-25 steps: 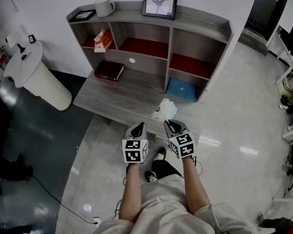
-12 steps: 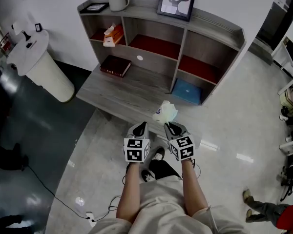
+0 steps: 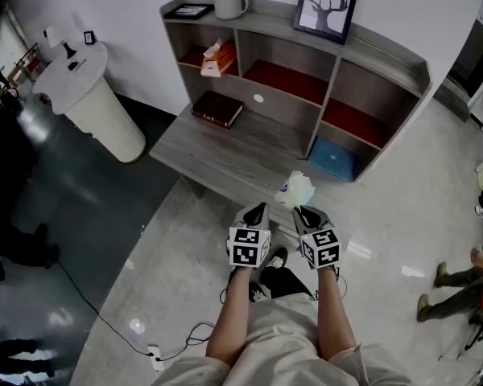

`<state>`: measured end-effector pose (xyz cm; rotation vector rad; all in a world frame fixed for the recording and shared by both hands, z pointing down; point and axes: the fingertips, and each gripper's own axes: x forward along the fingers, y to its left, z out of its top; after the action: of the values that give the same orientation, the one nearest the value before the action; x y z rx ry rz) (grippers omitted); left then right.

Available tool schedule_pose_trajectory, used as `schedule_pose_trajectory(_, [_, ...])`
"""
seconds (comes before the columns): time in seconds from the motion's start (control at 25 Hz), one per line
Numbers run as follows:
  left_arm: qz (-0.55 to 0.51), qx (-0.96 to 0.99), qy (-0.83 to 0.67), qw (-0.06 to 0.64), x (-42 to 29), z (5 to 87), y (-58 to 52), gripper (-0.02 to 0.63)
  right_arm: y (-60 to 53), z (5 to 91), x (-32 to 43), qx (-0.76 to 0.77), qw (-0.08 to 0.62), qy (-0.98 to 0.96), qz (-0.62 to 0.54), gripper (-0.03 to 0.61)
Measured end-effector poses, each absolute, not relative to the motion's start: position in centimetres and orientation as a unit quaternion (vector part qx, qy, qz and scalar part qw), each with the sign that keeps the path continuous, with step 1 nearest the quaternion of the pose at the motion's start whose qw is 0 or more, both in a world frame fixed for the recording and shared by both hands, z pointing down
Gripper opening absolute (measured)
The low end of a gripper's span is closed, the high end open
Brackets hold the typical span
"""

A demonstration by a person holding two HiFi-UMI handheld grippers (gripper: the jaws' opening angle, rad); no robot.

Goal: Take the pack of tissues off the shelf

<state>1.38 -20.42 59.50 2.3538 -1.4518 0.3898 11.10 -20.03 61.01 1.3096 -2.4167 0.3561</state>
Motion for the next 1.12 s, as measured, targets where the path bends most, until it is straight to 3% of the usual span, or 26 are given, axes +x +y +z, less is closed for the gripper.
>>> schedule_pose_trajectory(1.12, [0.155,0.824,-0.522,0.159,0.2,59.8,-19.9,0.009,-20.1,61.5,9.5,0.46,0.184,-0.859,0.127,0.04])
